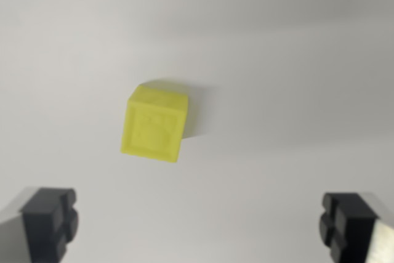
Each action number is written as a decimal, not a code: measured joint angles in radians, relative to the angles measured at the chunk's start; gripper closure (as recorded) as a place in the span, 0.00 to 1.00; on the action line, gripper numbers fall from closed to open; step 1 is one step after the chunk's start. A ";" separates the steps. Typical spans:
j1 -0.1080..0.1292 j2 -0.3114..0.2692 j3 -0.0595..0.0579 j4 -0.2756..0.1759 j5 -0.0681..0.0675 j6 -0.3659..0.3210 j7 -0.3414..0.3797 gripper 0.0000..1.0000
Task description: Pick yellow cube
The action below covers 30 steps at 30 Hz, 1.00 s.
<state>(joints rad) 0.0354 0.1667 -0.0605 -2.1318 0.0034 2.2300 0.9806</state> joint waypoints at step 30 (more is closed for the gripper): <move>0.044 0.077 0.000 -0.131 0.018 0.238 0.122 0.00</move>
<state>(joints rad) 0.0790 0.2437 -0.0605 -2.2628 0.0217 2.4685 1.1022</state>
